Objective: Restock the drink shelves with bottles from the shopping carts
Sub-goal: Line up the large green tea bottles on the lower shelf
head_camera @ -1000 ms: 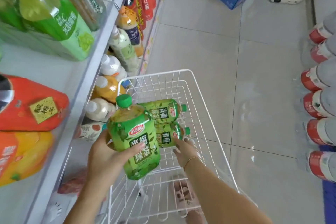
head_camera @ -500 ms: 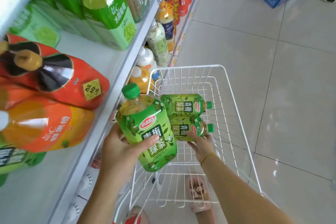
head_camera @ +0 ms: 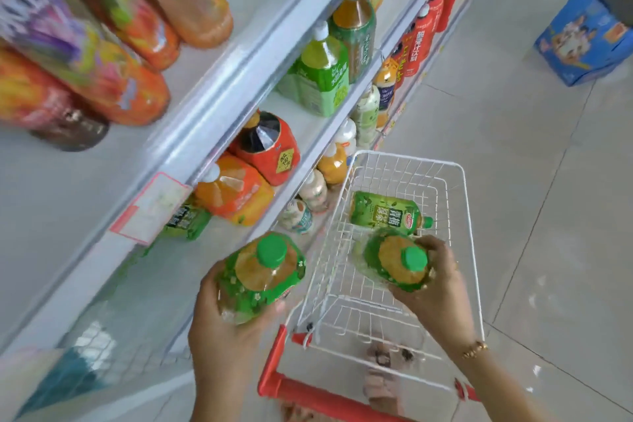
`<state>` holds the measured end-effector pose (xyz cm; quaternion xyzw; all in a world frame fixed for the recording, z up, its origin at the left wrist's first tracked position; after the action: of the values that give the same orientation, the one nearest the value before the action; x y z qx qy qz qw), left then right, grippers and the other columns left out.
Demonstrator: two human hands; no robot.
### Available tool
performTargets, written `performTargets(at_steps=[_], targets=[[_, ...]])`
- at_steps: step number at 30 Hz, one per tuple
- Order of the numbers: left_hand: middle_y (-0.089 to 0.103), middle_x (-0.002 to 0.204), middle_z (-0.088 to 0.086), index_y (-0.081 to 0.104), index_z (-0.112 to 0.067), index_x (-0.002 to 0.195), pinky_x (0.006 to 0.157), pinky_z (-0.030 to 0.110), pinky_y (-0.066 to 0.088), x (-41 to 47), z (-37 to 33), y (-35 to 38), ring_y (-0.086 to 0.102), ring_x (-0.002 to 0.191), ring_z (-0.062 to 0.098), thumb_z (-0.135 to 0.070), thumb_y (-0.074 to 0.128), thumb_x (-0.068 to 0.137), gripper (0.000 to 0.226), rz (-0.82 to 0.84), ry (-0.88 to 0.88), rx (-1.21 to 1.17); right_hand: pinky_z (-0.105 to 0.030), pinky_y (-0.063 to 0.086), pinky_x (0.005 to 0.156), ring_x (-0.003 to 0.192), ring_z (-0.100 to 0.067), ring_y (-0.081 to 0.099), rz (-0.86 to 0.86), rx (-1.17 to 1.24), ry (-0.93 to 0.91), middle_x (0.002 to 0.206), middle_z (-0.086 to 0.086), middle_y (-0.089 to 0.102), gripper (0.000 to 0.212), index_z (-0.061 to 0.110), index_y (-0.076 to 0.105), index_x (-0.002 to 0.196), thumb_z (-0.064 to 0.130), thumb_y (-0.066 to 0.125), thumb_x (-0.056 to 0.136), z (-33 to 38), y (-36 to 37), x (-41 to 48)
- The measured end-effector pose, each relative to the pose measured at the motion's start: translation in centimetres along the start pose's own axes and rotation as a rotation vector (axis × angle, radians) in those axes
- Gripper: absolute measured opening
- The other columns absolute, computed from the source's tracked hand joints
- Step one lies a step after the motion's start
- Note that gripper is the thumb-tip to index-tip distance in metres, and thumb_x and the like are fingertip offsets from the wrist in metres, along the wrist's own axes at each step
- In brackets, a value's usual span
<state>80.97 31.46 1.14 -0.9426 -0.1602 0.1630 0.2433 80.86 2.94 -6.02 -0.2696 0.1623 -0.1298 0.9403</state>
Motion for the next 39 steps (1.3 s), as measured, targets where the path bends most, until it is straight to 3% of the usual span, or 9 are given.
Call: performTargets(at_steps=[4, 8, 11, 16, 20, 26, 29, 34, 39], targets=[[0.061, 0.093, -0.04, 0.05, -0.062, 0.099, 0.073, -0.003, 0.041, -0.4, 4.1, -4.6, 0.06, 0.088, -0.007, -0.031, 0.09, 0.034, 0.082, -0.126, -0.038, -0.04, 0.002, 0.039, 0.065, 0.086, 0.016, 0.055, 0.002, 0.224, -0.161, 0.096, 0.027, 0.058, 0.08, 0.032, 0.042, 0.106, 0.001, 0.088, 0.049, 7.1, -0.1, -3.5], [0.064, 0.091, -0.021, 0.05, -0.047, 0.099, 0.069, -0.006, 0.038, -0.4, 7.3, -7.1, 0.059, 0.081, -0.013, 0.006, 0.085, 0.053, 0.079, -0.229, 0.012, -0.045, -0.007, 0.045, 0.078, 0.099, 0.003, 0.057, 0.147, 0.295, -0.359, 0.11, 0.021, 0.054, 0.083, 0.043, 0.041, 0.11, 0.0, 0.084, 0.053, 11.0, 5.3, -4.9], [0.058, 0.113, 0.006, 0.051, -0.026, 0.118, 0.075, -0.002, 0.042, 0.5, 9.9, -8.3, 0.06, 0.097, 0.013, 0.003, 0.086, 0.053, 0.079, -0.311, 0.031, -0.06, -0.025, 0.051, 0.084, 0.104, -0.006, 0.057, 0.216, 0.345, -0.413, 0.113, 0.014, 0.055, 0.076, 0.035, 0.042, 0.115, 0.007, 0.081, 0.057, 12.4, 10.3, -5.7], [0.052, 0.13, 0.011, 0.046, -0.022, 0.128, 0.101, 0.03, 0.045, 2.3, 12.5, -9.8, 0.056, 0.111, 0.015, -0.003, 0.085, 0.06, 0.08, -0.417, 0.052, -0.175, -0.035, 0.052, 0.082, 0.103, -0.008, 0.053, 0.266, 0.303, -0.493, 0.115, 0.006, 0.05, 0.074, 0.018, 0.044, 0.121, 0.005, 0.081, 0.058, 14.9, 17.3, -4.9], [0.054, 0.132, 0.006, 0.044, -0.017, 0.135, 0.091, 0.014, 0.046, 4.3, 13.4, -10.3, 0.057, 0.115, 0.015, -0.01, 0.084, 0.063, 0.082, -0.47, 0.104, -0.26, -0.033, 0.051, 0.084, 0.104, -0.013, 0.054, 0.313, 0.156, -0.616, 0.121, -0.003, 0.054, 0.072, 0.011, 0.046, 0.125, 0.008, 0.08, 0.062, 17.3, 19.9, -3.2], [0.05, 0.13, -0.007, 0.041, -0.02, 0.137, 0.098, 0.016, 0.044, 5.6, 14.0, -10.1, 0.053, 0.114, 0.0, -0.013, 0.083, 0.065, 0.084, -0.549, 0.082, -0.334, -0.022, 0.042, 0.096, 0.114, -0.021, 0.054, 0.519, -0.089, -0.866, 0.129, -0.009, 0.053, 0.073, 0.009, 0.047, 0.13, 0.004, 0.079, 0.064, 19.8, 22.2, -0.9], [0.051, 0.13, -0.008, 0.04, -0.015, 0.137, 0.092, 0.007, 0.044, 5.8, 14.5, -9.9, 0.054, 0.112, 0.0, -0.008, 0.08, 0.069, 0.079, -0.558, 0.05, -0.387, -0.015, 0.033, 0.098, 0.117, -0.019, 0.046, 0.604, -0.024, -0.796, 0.13, -0.01, 0.048, 0.082, 0.012, 0.045, 0.135, -0.002, 0.078, 0.061, 19.9, 23.7, -0.3], [0.053, 0.133, 0.008, 0.038, -0.009, 0.136, 0.089, 0.012, 0.049, 6.8, 15.9, -10.7, 0.055, 0.12, 0.016, -0.013, 0.079, 0.07, 0.078, -0.55, -0.012, -0.387, -0.032, 0.038, 0.106, 0.117, -0.017, 0.044, 0.585, 0.22, -0.558, 0.123, -0.003, 0.045, 0.086, 0.019, 0.04, 0.139, 0.001, 0.079, 0.065, 19.0, 25.7, 0.0], [0.055, 0.13, 0.004, 0.048, -0.013, 0.134, 0.105, 0.033, 0.039, 5.7, 17.5, -9.0, 0.053, 0.113, 0.014, -0.037, 0.072, 0.079, 0.065, -0.567, -0.236, -0.335, -0.033, 0.048, 0.098, 0.11, -0.011, 0.052, 0.393, 0.313, -0.304, 0.128, -0.001, 0.051, 0.069, 0.014, 0.042, 0.131, 0.021, 0.079, 0.073, 15.0, 26.4, -1.9]])
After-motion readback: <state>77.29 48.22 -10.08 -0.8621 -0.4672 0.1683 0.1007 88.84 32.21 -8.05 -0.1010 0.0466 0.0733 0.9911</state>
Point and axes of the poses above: each hand's wrist, its own x-axis towards the middle knuckle, its own y-axis out of the palm, z = x × y, the point moved 4 cm from there along x, towards the middle knuckle
